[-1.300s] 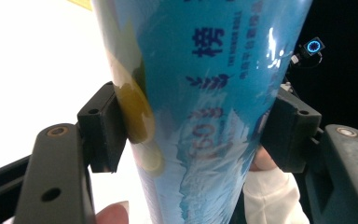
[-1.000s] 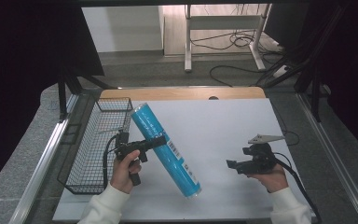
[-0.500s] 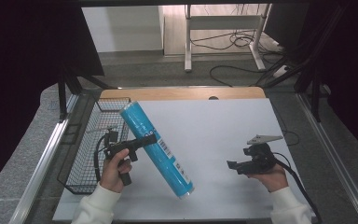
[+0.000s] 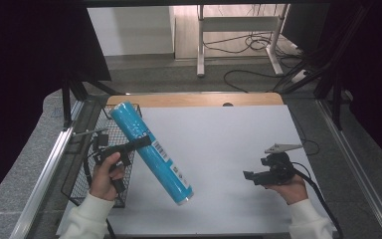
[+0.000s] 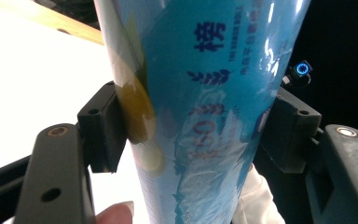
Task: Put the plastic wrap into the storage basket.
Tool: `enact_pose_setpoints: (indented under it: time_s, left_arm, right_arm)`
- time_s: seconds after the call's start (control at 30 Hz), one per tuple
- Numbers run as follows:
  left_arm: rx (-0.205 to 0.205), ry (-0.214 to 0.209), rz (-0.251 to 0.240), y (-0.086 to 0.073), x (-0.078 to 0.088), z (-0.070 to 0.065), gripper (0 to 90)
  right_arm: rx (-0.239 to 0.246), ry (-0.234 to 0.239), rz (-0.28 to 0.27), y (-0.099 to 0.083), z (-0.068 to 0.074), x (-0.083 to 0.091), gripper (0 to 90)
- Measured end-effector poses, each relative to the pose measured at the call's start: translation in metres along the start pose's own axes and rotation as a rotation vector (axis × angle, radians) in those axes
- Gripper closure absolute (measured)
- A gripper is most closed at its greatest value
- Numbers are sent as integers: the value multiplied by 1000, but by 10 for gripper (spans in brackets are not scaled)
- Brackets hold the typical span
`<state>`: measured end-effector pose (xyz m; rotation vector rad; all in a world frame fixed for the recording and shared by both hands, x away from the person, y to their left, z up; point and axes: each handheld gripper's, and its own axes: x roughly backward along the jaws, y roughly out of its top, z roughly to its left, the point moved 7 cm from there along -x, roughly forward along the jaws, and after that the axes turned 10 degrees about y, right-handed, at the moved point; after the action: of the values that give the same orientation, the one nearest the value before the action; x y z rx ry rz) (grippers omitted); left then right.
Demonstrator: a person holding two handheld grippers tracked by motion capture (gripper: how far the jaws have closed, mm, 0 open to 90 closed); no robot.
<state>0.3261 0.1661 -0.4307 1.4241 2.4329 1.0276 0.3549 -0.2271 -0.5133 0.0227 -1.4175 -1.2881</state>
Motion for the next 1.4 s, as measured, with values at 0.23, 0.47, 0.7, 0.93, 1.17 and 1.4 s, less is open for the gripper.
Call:
enact_pose_setpoints:
  time_s: [0.23,0.47,0.7,0.93,1.17,1.4]
  left_arm:
    - [14,20,-14,15,18,8,322]
    - [11,50,-2,27,36,11,322]
    - [-2,118,2,40,60,20,322]
    - [-3,167,-21,56,94,28,322]
    - [-3,221,-26,66,124,41,322]
    - [-8,247,-14,70,137,51,322]
  right_arm:
    - [-2,1,1,0,0,0,107]
    - [-6,3,4,0,0,1,107]
    - [-9,13,4,0,-1,1,115]
    - [-14,4,4,-1,-3,2,115]
    - [-17,-4,-5,0,-4,2,115]
    - [-19,-9,-1,0,-5,1,115]
